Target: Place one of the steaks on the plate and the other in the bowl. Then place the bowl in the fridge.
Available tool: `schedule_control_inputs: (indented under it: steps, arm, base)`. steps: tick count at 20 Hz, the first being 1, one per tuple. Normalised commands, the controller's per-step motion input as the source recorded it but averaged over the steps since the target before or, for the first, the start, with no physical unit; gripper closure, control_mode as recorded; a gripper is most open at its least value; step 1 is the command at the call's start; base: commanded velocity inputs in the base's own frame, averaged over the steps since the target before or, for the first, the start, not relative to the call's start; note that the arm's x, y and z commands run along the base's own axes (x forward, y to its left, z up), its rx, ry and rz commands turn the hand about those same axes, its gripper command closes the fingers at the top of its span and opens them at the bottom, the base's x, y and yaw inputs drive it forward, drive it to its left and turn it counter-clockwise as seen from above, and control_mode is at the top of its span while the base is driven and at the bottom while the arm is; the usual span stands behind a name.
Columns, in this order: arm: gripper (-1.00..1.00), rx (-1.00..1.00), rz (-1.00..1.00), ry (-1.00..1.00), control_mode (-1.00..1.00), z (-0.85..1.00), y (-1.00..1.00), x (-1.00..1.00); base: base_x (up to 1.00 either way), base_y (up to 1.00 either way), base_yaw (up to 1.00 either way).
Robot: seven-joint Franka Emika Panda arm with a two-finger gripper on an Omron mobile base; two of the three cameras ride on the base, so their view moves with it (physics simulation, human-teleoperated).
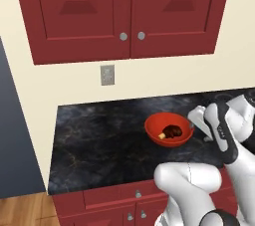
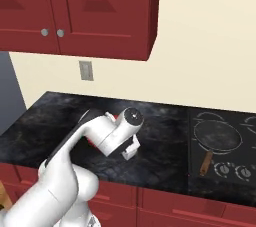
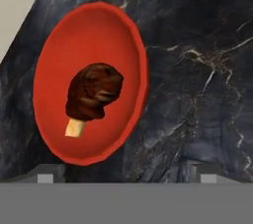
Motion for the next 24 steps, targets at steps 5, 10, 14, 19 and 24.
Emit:
schedule_control_inputs:
  steps: [5,10,14,19,24]
  arm:
    - [-1.00,0.04,0.00,0.11,-1.00,-0.31,-0.29,0.64]
    - [-1.00,0.03,0.00,0.06,-1.00,-0.37,-0.38,0.50]
    - [-1.00,0.00,-0.01,0.02,-1.00,-0.38,-0.02,0.46]
    - [-1.00,0.00,-0.01,0.00,-1.00,-0.53,0.00,0.19]
    - [1.00,0.00,-0.02,0.00,-1.00,-0.62,0.07,0.09]
  base:
    - [0.00,0.00,0.00]
    - [0.00,0.00,0.00]
    - [0.00,0.00,0.00]
    - [0.00,0.00,0.00]
    - [0.00,0.00,0.00]
